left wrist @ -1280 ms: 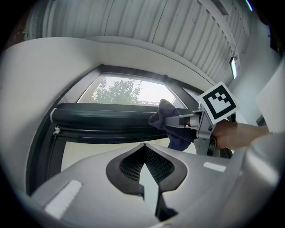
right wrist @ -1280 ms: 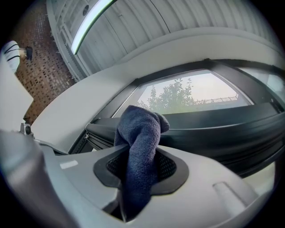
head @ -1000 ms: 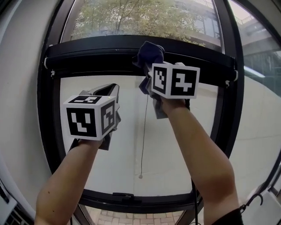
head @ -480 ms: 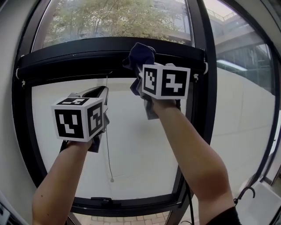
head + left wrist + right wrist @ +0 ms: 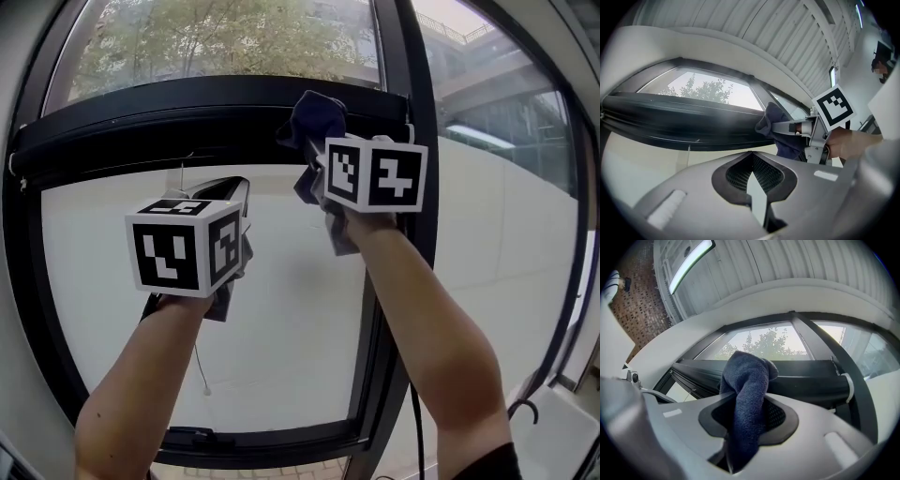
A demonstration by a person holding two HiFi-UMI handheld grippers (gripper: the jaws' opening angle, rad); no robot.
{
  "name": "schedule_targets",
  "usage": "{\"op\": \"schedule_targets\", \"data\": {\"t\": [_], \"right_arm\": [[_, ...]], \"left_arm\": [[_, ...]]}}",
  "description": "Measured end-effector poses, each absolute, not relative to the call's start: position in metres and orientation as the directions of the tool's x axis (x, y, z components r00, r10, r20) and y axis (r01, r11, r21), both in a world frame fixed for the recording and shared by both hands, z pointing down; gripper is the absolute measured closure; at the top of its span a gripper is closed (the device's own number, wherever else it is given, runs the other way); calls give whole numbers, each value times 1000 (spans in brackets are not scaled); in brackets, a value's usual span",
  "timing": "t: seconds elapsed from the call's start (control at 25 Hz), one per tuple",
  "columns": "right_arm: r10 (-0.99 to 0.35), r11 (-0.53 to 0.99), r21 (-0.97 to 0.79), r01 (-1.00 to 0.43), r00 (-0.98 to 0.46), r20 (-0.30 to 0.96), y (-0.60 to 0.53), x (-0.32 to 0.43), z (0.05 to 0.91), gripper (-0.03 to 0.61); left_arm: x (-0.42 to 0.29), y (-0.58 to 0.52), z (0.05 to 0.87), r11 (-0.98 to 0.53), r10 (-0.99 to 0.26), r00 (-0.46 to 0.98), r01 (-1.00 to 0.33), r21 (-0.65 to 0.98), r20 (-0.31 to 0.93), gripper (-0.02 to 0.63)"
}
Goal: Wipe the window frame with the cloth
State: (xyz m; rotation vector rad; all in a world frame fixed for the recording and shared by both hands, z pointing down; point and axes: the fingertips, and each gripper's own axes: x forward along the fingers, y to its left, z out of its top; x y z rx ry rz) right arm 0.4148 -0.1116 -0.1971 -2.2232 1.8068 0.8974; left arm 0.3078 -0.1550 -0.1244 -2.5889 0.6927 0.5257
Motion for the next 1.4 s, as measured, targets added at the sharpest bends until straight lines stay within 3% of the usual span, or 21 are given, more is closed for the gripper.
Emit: {"op": "schedule_targets", "data": {"t": [1.0,1.4], "right_arm": [[-800,-423,145,-895,293,-523,-28,551,-190,457],[-807,-435,217,-874,272,-523,-8,541,-184,457]], "left_arm": [[414,-94,-130,-845,-268,852,-432,-316,-450,620],[439,-64,-131,-862,-195,875,-369,-349,-444,620]]}}
